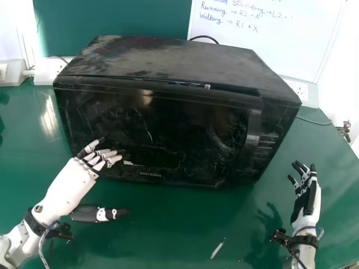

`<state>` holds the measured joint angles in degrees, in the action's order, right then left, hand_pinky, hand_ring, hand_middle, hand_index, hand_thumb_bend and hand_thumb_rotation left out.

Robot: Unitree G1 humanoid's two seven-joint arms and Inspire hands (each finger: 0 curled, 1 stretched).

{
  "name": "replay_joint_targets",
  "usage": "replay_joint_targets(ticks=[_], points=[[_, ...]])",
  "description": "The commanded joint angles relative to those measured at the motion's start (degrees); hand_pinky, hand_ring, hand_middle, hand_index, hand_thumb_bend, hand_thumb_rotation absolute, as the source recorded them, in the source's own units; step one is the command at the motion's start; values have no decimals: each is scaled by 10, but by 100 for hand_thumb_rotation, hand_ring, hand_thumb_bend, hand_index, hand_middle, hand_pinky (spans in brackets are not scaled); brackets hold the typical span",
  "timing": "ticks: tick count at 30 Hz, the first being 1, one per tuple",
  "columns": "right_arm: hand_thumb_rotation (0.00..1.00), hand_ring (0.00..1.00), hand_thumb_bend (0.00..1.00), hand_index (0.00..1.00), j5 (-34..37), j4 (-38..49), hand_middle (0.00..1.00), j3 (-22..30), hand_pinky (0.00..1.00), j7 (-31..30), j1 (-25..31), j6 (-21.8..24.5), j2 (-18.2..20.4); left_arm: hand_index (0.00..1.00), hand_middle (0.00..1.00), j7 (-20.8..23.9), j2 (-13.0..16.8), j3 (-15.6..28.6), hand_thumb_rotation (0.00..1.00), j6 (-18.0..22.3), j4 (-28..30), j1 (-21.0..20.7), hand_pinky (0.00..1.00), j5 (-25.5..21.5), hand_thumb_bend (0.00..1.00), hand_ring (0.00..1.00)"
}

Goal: Put biscuit inside oven

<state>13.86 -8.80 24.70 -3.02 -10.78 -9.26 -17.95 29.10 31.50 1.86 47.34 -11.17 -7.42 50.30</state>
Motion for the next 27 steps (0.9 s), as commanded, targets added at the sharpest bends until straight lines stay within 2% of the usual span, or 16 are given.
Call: replay_joint_targets(ticks=[1, 11, 18, 23, 27], points=[[53, 76, 62, 71, 5, -7, 75, 4, 80, -1, -4, -9, 3, 91, 92, 13, 11, -8, 90, 0, -10, -5, 75, -5, 83, 87], [52, 76, 62, 72, 6, -7, 75, 4, 79, 2, -4, -9, 3, 92, 94, 36, 30, -25, 100, -26, -26, -20, 79, 10, 84, 89], [53, 77, 61, 72, 4, -7, 76, 2, 81, -1, -2, -8, 1, 94, 95, 14, 40, -34, 100, -43, -16, -23, 83, -3, 85, 91], [52, 76, 62, 72, 8, -9, 75, 4, 80, 0, -4, -7, 2, 94, 95, -1, 41, -36, 100, -52, -10, -22, 83, -13, 84, 91], [53, 76, 62, 72, 4, -14, 75, 4, 79, -1, -4, -14, 0, 95, 96, -31, 42, -36, 100, -70, 7, -15, 85, -22, 85, 92]])
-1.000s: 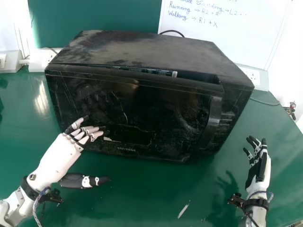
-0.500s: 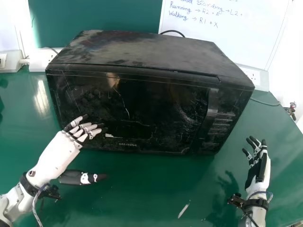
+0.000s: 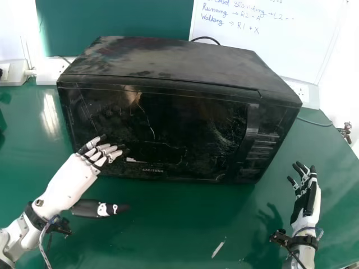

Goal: Put biscuit inside oven

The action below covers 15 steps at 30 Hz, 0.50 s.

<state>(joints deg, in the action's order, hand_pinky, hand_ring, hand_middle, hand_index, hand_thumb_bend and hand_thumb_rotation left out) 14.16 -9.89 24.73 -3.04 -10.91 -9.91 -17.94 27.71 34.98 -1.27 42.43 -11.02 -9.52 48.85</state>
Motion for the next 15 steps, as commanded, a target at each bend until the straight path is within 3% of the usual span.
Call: replay_joint_targets(ticks=[1, 9, 15], points=[[53, 76, 62, 72, 0, -3, 75, 3, 79, 0, -3, -7, 0, 95, 96, -27, 6, -4, 100, -27, 10, 8, 85, -11, 85, 92], [53, 76, 61, 72, 3, -1, 75, 4, 79, -1, -2, -5, -1, 95, 96, -64, 3, -3, 100, -45, 32, 14, 83, -32, 85, 92], [52, 76, 61, 72, 4, -1, 75, 4, 80, -2, -1, -4, 0, 93, 96, -51, -15, -7, 100, 28, -15, 20, 86, -110, 84, 92]])
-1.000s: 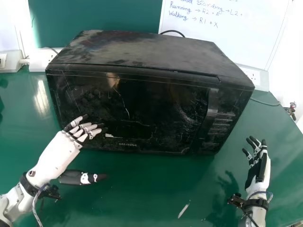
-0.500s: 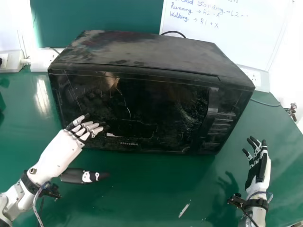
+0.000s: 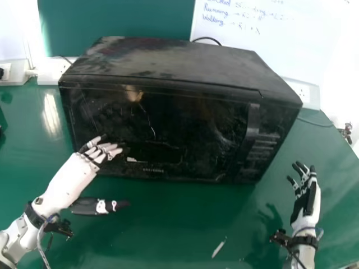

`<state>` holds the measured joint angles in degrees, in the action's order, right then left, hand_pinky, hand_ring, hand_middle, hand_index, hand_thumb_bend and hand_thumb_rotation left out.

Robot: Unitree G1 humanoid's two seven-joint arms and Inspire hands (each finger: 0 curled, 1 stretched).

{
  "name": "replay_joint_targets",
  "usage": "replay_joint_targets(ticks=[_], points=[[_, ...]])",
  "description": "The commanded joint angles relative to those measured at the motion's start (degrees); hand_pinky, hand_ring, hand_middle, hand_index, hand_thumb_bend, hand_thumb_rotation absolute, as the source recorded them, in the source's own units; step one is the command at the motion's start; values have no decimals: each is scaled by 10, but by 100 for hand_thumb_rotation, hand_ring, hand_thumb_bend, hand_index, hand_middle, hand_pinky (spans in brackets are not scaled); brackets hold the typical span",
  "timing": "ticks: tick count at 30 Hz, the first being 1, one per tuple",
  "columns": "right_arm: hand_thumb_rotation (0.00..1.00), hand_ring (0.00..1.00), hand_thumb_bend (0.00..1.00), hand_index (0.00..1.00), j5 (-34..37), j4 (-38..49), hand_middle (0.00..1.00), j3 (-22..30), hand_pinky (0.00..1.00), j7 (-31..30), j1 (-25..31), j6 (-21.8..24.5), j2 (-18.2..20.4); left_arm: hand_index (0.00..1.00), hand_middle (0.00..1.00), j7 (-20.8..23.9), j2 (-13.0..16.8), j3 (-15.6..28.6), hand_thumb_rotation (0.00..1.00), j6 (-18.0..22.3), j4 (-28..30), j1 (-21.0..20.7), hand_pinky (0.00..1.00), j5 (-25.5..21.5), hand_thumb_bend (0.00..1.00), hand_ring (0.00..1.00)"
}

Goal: Put biscuit inside oven

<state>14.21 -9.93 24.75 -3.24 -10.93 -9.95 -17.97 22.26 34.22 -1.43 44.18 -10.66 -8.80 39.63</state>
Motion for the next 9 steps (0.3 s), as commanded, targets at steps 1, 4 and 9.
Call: replay_joint_targets(ticks=[1, 4, 9], points=[[52, 77, 61, 72, 4, -2, 75, 4, 80, -1, -1, -5, 0, 94, 97, 13, -14, -5, 100, 30, -30, 17, 86, -29, 85, 92], [54, 76, 60, 72, 0, -7, 75, 5, 79, -2, -3, -10, -4, 95, 96, 8, -36, -9, 98, 86, -50, 44, 85, -92, 82, 93], [55, 77, 60, 72, 2, -16, 76, 8, 80, -1, -7, -15, -4, 97, 98, -37, -69, -5, 95, 126, -35, 103, 91, -187, 84, 97]])
